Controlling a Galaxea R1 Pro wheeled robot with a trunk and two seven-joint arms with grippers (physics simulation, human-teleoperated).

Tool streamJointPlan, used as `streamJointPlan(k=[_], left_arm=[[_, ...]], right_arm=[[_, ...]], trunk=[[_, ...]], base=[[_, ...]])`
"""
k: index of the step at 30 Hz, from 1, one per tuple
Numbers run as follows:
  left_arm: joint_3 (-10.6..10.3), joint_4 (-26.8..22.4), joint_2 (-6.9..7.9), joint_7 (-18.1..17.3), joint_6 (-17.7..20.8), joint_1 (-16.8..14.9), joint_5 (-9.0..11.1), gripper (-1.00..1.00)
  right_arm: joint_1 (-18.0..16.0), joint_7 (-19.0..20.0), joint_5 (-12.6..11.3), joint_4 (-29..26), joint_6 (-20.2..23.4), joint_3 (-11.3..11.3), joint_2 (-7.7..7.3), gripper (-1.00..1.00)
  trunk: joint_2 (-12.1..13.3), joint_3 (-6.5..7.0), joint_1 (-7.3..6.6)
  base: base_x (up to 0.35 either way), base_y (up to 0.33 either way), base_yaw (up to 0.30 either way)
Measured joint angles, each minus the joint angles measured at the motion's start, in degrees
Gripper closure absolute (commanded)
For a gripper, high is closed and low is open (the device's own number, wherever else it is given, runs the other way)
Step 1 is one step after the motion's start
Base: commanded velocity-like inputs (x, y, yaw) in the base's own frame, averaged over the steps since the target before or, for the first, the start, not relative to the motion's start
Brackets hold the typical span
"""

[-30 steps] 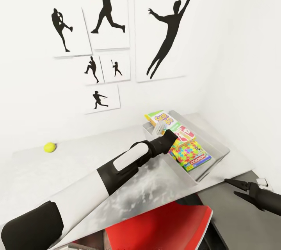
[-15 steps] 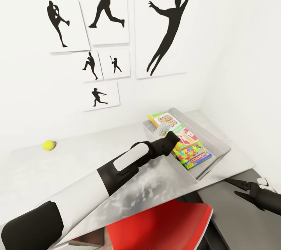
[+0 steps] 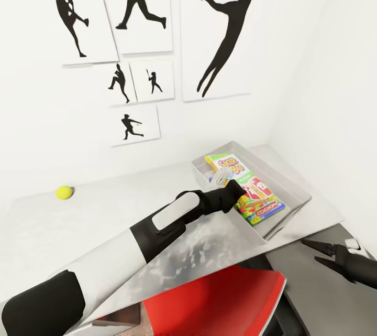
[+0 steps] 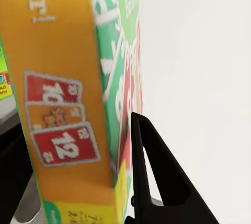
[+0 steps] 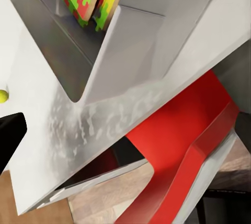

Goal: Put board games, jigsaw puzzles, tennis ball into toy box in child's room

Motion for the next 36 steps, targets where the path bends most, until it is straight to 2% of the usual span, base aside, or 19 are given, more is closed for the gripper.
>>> streamJointPlan(k=[11,21,33,36], left_arm=[[0.0,-0.1,0.0,-0.1,-0.2,0.0,0.0,1.0],[0.0,-5.5,0.0,-0.3,-0.6,0.0,0.0,1.0],[0.0,-5.9,0.0,-0.4,-0.7,0.0,-0.2,1.0],[0.0,-5.9,0.0,-0.4,-0.7,0.0,-0.3,1.0]], right_arm=[[0.0,0.0,0.0,0.0,0.0,0.0,0.06,-1.0],[0.0,0.0,0.0,0.0,0.0,0.0,0.03,-1.0],[0.0,0.2,-0.3,-0.5,0.0,0.0,-0.26,-1.0],[0.1,1.3,-0.7,-0.9,0.0,0.0,-0.58,-1.0]], trunk=[[0.0,-1.04,0.0],[0.0,-1.98,0.0],[0.0,-3.12,0.0],[0.0,-3.4,0.0]], base=[[0.0,0.0,0.0],[0.0,0.0,0.0],[0.0,0.0,0.0],[0.0,0.0,0.0]])
